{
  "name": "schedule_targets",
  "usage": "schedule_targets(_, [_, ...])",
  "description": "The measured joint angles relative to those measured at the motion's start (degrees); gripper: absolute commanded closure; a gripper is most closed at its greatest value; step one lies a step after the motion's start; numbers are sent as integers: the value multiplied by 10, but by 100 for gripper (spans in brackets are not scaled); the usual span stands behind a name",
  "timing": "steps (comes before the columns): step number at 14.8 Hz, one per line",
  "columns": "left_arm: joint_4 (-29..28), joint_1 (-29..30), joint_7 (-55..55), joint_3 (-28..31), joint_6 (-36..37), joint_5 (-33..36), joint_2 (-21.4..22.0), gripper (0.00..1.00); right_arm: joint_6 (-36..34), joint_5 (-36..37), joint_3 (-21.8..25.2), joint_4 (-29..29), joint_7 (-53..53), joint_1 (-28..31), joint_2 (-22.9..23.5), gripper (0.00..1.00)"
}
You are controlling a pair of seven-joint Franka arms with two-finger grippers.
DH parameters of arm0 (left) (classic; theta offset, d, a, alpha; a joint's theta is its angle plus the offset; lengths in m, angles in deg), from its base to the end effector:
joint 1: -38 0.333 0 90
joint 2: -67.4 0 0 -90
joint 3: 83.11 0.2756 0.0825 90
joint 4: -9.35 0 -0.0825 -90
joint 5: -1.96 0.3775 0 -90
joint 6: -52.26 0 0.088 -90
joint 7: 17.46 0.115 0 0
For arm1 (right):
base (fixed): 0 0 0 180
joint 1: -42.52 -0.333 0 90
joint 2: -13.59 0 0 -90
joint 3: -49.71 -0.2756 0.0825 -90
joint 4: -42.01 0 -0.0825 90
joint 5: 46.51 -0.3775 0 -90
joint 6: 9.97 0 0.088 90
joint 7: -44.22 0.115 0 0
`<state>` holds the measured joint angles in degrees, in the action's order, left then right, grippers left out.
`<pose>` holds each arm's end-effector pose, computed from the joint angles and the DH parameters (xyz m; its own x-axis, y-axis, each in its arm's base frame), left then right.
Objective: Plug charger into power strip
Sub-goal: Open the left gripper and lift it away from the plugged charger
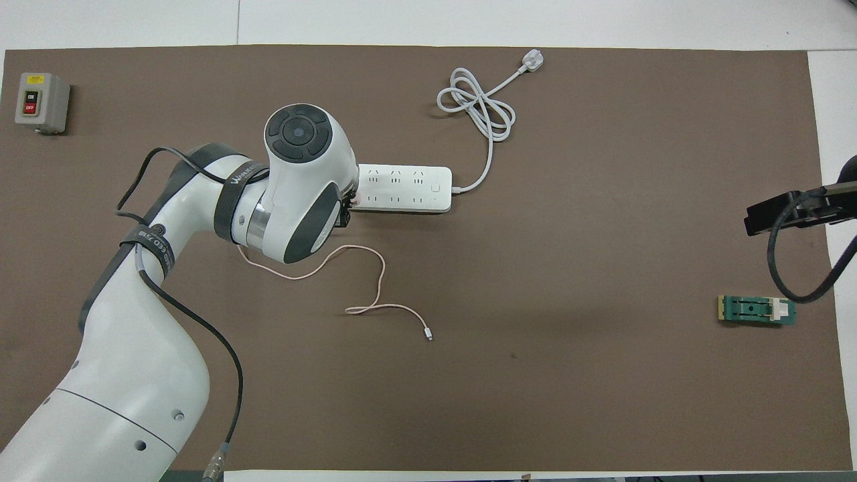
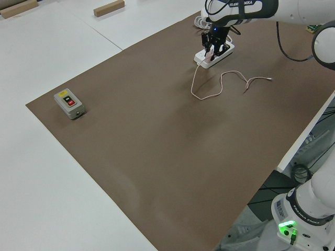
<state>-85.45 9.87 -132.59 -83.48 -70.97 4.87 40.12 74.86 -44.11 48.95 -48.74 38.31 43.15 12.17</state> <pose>0.5758 -0.3094 0.2964 0.0849 0.9960 0.0280 0.9957 -0.0858 0.0347 0.5309 -0.0038 0.5760 0.9914 0.1013 -0.0823 0.1044 -0.9940 0.0339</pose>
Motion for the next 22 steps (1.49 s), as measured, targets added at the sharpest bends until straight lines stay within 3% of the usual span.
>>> schedule_targets(4, [7, 1, 11, -1, 4, -5, -6, 31, 0, 0, 0, 0, 0, 0, 0, 0])
schedule_targets(9, [58, 18, 43, -3, 34, -36, -17, 24, 0, 0, 0, 0, 0, 0, 0, 0])
schedule_targets(16, [75, 52, 157, -3, 124, -57, 59, 24, 0, 0, -1, 0, 0, 0, 0, 0])
schedule_targets(22, [76, 121, 359, 0, 184, -58, 111, 25, 0, 0, -1, 0, 0, 0, 0, 0])
